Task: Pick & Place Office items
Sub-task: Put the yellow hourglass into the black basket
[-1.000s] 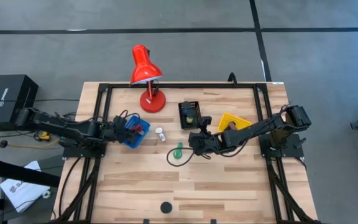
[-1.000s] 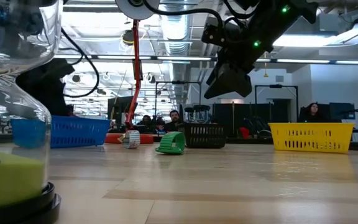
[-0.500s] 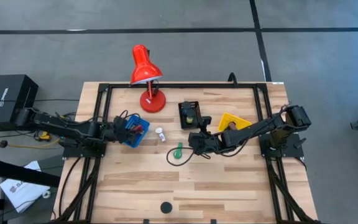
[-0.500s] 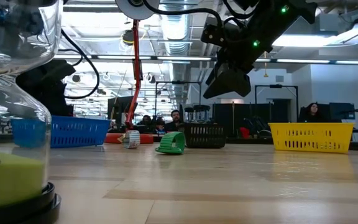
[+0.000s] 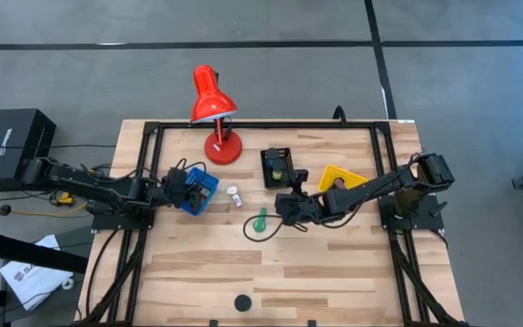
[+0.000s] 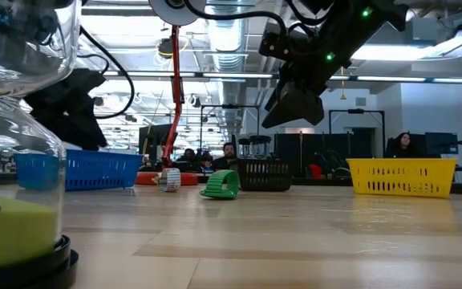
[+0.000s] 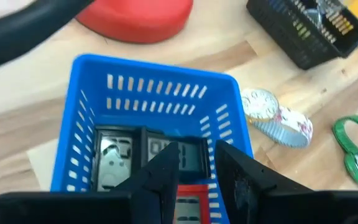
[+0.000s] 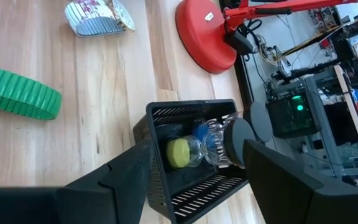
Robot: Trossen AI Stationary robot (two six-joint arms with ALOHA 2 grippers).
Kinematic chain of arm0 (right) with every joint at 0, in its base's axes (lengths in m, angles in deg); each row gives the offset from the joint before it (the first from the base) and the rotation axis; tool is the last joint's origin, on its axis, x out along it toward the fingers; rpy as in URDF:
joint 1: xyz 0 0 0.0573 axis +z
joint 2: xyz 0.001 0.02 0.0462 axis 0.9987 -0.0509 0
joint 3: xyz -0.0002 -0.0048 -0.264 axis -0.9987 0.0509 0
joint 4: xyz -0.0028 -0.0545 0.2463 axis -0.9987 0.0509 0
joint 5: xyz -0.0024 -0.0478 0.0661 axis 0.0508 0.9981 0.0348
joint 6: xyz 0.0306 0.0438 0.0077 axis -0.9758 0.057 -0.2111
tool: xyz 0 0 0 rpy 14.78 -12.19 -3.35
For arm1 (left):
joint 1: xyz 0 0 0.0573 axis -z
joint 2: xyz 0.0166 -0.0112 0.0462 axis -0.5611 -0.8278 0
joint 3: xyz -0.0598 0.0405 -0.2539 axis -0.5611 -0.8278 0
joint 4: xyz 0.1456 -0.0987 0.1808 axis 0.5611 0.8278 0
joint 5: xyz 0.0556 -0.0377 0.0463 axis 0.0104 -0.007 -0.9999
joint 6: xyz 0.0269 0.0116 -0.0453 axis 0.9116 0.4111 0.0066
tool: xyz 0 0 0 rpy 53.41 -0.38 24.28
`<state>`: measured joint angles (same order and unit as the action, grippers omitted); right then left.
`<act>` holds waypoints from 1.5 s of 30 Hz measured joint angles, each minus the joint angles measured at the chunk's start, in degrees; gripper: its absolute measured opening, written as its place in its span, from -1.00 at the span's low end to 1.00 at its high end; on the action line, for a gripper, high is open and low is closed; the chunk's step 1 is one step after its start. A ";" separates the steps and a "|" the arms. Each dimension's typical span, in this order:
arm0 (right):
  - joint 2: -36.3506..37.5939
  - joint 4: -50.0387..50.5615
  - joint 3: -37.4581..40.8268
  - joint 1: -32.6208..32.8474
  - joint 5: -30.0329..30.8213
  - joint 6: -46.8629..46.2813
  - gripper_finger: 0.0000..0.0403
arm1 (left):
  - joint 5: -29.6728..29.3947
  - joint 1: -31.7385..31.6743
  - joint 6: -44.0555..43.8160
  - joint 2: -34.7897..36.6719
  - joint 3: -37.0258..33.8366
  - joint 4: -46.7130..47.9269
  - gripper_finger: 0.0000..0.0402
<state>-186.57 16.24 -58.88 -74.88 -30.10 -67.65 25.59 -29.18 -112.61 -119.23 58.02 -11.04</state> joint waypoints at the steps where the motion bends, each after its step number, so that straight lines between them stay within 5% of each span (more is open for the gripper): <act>1: 0.00 0.00 0.00 0.00 0.00 0.00 0.19 | -0.39 0.00 -0.02 0.00 0.00 -0.15 -0.50; 11: 0.00 -0.22 0.00 0.00 0.02 0.01 0.19 | -0.75 0.00 0.14 -0.02 0.00 -7.44 -0.50; 25: 0.00 -1.35 0.00 -0.33 -0.81 0.00 0.19 | 1.21 0.06 15.28 -1.16 0.02 -28.39 -0.50; 36: 0.00 -8.96 0.00 -1.52 -25.55 -0.15 0.19 | 1.19 1.55 15.30 -1.16 0.02 -29.28 -0.50; 45: 0.00 -9.94 0.00 -1.38 -33.15 -0.09 0.19 | 1.17 1.55 15.30 -1.16 0.02 -29.28 -0.50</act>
<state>-186.57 6.30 -58.88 -76.25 -63.25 -67.74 26.77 -27.63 -97.30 -120.39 58.04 -40.32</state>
